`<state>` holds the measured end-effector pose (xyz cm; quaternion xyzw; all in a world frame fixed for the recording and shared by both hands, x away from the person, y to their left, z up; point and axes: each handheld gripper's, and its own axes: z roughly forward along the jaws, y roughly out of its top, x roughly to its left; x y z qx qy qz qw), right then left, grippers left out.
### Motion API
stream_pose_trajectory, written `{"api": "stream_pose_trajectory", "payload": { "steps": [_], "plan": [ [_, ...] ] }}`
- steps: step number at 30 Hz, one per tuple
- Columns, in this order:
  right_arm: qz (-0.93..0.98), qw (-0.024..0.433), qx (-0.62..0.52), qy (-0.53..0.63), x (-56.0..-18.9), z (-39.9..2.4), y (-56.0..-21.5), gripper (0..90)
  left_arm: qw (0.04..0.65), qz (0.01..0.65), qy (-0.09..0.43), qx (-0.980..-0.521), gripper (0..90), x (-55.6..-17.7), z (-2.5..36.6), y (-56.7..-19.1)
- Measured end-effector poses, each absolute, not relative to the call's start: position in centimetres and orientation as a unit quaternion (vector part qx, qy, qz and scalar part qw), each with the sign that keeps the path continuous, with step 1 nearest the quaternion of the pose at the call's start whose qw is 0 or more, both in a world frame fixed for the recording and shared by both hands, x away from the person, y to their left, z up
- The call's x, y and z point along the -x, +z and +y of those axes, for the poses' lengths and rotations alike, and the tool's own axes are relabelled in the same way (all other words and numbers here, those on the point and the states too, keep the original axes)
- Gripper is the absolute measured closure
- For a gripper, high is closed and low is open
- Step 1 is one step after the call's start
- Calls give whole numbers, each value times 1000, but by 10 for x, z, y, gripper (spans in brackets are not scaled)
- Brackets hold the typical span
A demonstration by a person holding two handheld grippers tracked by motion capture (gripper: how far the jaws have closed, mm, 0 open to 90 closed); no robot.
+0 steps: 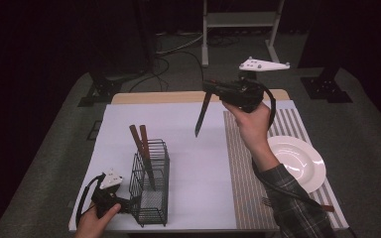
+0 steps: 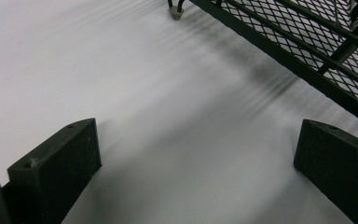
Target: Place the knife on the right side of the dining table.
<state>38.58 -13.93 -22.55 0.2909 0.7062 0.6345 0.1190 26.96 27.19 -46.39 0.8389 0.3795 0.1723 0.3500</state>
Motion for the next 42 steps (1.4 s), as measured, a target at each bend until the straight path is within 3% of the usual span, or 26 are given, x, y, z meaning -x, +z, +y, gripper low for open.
{"api": "stream_pose_trajectory", "payload": {
  "steps": [42],
  "plan": [
    [639,243,-447,577,-434,-248,-299,796,350,379,173,-839,0,-270,272,-464]
  ]
}}
